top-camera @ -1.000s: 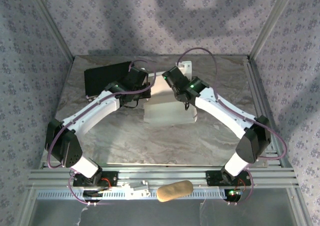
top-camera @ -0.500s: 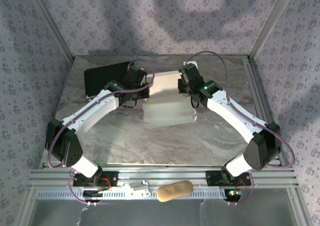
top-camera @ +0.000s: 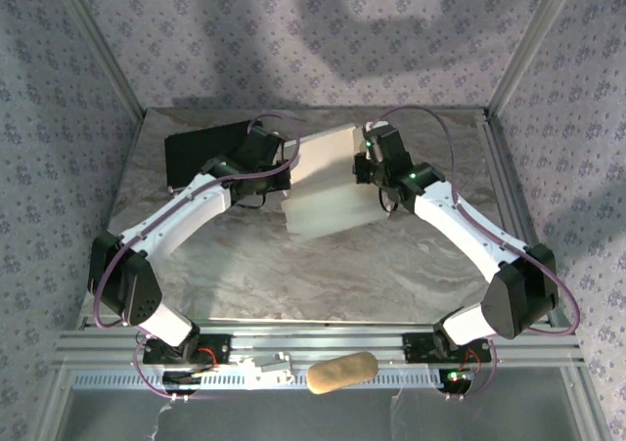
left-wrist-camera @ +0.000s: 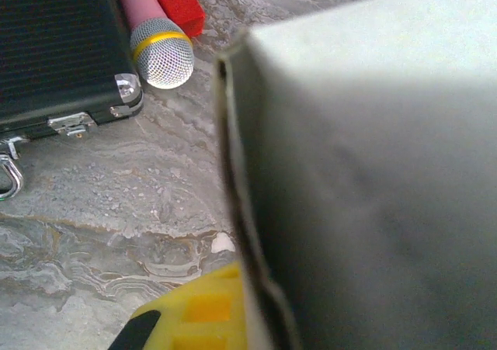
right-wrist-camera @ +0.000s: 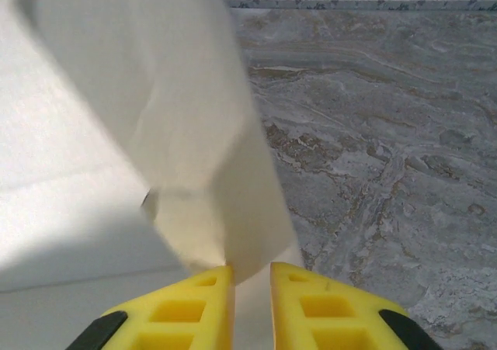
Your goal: Fold the paper box
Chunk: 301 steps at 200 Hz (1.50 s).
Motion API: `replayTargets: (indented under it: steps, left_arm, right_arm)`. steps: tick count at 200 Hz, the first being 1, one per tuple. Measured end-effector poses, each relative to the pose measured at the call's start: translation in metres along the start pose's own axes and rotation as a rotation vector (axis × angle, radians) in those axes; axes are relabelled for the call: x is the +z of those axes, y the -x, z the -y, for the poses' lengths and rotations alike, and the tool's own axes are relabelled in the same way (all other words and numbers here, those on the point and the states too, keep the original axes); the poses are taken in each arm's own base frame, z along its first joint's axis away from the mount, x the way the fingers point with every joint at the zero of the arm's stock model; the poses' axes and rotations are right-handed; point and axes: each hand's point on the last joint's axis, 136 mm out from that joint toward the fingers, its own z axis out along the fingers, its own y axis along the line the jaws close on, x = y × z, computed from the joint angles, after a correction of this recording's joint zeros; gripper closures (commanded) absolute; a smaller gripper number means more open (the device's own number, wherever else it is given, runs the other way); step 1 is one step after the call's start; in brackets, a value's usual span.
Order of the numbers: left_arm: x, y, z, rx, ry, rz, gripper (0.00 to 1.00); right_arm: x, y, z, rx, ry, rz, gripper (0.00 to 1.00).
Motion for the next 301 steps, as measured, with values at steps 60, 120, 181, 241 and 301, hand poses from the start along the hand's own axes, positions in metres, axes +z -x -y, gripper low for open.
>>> replayTargets:
  steps: [60,120,181,241,301]
  left_arm:
    - [-0.003,0.007,0.002,-0.005,-0.009,0.014,1.00]
    - [-0.003,0.008,-0.001,-0.006,-0.007,0.014,1.00]
    - [-0.005,0.014,0.000,0.026,-0.039,0.012,1.00]
    - [-0.009,0.015,0.009,0.086,-0.106,-0.013,1.00]
    - [-0.008,0.011,0.010,0.106,-0.132,-0.039,1.00]
  right_arm:
    - [0.003,0.000,0.004,-0.010,0.015,-0.002,0.76]
    - [-0.053,0.016,-0.030,-0.082,0.326,0.068,0.62]
    - [-0.113,0.051,0.018,0.003,0.445,0.224,0.61]
    - [-0.044,0.026,0.022,0.107,0.595,0.033,0.61]
    - [-0.042,0.034,0.011,0.085,0.687,0.036,0.61]
